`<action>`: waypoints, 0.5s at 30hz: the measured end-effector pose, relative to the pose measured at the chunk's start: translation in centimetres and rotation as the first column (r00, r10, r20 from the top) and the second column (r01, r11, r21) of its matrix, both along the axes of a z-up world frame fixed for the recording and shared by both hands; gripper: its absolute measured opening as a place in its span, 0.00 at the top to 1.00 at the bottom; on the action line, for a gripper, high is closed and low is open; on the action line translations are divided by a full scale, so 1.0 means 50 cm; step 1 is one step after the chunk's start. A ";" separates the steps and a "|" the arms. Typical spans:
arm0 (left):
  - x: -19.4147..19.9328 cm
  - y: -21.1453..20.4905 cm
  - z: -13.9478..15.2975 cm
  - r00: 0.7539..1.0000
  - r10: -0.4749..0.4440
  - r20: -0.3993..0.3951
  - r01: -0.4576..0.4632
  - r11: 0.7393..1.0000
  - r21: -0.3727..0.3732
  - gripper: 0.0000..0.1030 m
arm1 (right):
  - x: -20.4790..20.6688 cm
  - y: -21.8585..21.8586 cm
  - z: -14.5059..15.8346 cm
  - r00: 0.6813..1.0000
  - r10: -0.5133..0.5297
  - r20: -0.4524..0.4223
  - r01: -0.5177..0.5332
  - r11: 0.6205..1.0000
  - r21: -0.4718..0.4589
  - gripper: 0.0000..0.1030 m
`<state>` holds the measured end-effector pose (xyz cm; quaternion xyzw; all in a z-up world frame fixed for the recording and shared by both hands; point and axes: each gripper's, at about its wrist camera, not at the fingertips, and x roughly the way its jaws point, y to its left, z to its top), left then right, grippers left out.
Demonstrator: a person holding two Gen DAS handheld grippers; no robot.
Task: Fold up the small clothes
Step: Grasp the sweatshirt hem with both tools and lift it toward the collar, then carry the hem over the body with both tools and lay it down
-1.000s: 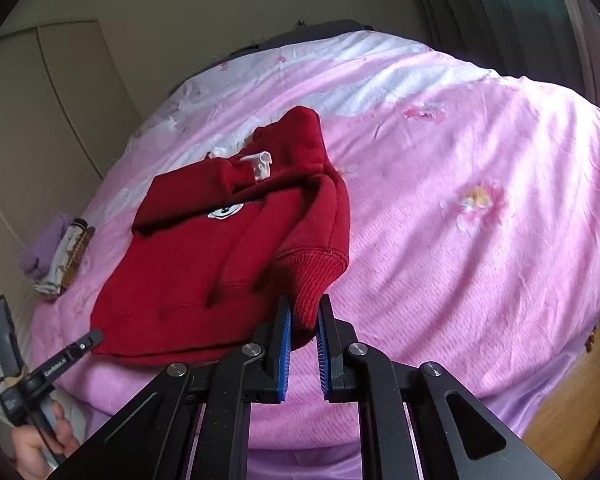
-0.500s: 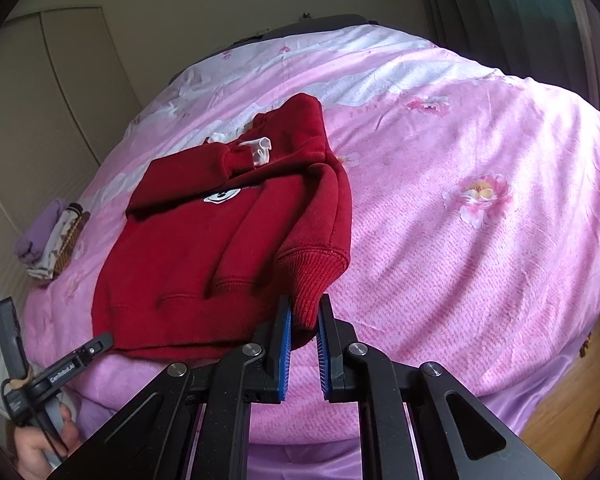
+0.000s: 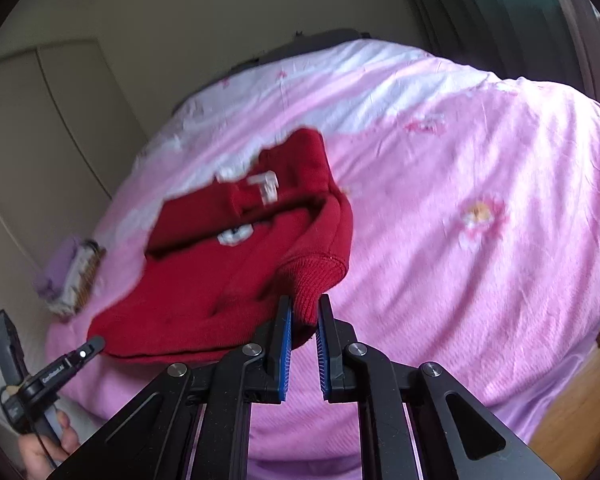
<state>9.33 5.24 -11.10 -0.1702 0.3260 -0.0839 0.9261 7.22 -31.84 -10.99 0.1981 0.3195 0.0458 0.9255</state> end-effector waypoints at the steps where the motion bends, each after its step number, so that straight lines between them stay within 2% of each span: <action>1: 0.015 0.002 0.016 1.000 0.003 0.017 -0.003 1.000 -0.011 0.93 | 0.005 -0.002 0.012 1.000 -0.001 0.014 0.001 1.000 0.006 0.89; 6: 0.095 0.006 0.081 0.995 0.034 0.093 -0.029 0.998 -0.059 0.93 | 0.055 -0.007 0.085 0.994 0.004 0.105 -0.005 1.000 0.008 0.89; 9: 0.173 0.003 0.109 0.989 0.061 0.132 -0.051 0.996 -0.071 0.93 | 0.113 -0.011 0.117 0.990 0.003 0.139 -0.007 1.000 0.029 0.89; 15: 0.351 -0.003 0.123 0.988 0.082 0.130 -0.071 0.994 -0.087 0.93 | 0.281 -0.011 0.153 0.985 -0.015 0.171 0.007 0.999 0.051 0.89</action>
